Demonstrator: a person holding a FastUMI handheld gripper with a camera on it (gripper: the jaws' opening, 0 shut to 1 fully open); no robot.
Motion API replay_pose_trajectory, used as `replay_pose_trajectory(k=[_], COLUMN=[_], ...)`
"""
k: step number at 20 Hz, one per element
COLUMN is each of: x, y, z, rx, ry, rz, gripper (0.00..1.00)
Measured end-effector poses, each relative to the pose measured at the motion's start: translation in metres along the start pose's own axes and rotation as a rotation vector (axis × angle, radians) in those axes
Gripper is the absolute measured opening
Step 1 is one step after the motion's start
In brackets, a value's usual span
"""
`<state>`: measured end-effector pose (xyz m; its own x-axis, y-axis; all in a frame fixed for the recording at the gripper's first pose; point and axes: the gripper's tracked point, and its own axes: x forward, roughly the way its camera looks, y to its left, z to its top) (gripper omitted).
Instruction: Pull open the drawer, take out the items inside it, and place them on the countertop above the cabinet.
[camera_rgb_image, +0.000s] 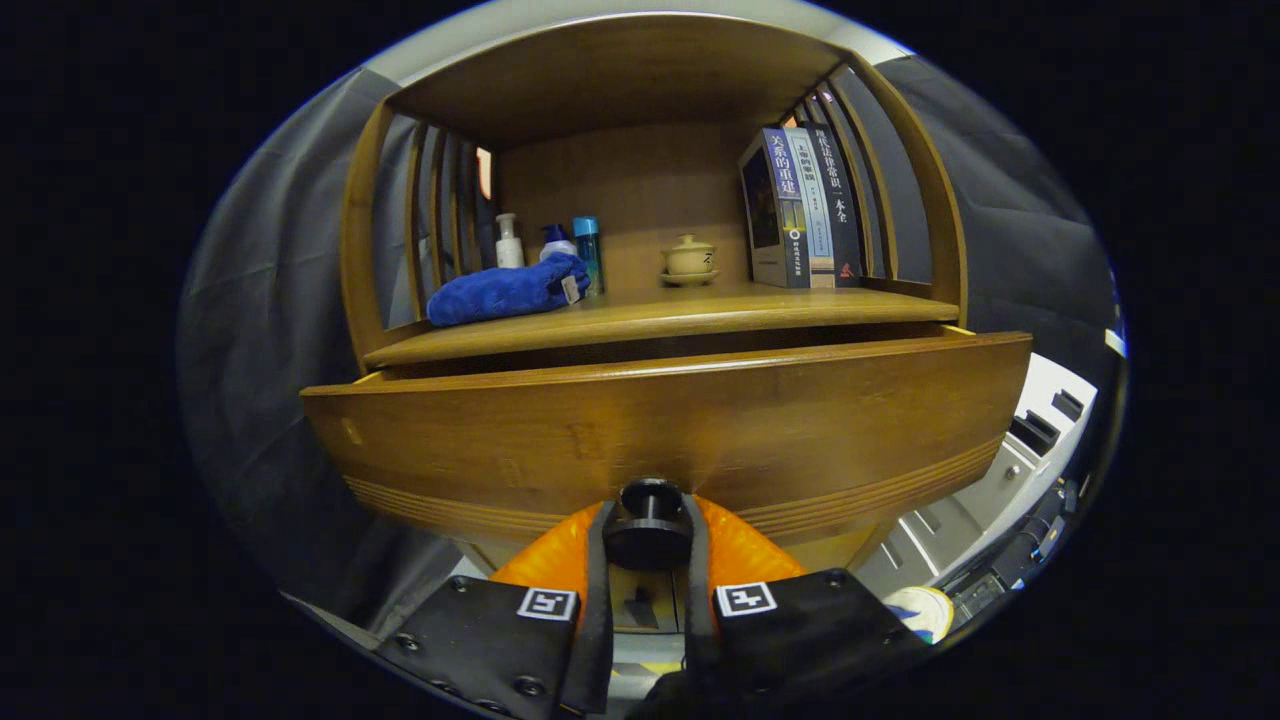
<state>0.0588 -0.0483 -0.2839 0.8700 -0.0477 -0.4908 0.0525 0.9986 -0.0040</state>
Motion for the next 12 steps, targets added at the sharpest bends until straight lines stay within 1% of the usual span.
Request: replay_pose_trajectory(k=[2, 5, 12], x=[-0.016, -0.034, -0.074], y=[0.002, 0.004, 0.006], z=[-0.007, -0.013, -0.026], rx=[-0.02, -0.001, -0.035], ry=[0.016, 0.021, 0.031], rz=[0.001, 0.004, 0.006], gripper=[0.37, 0.37, 0.37])
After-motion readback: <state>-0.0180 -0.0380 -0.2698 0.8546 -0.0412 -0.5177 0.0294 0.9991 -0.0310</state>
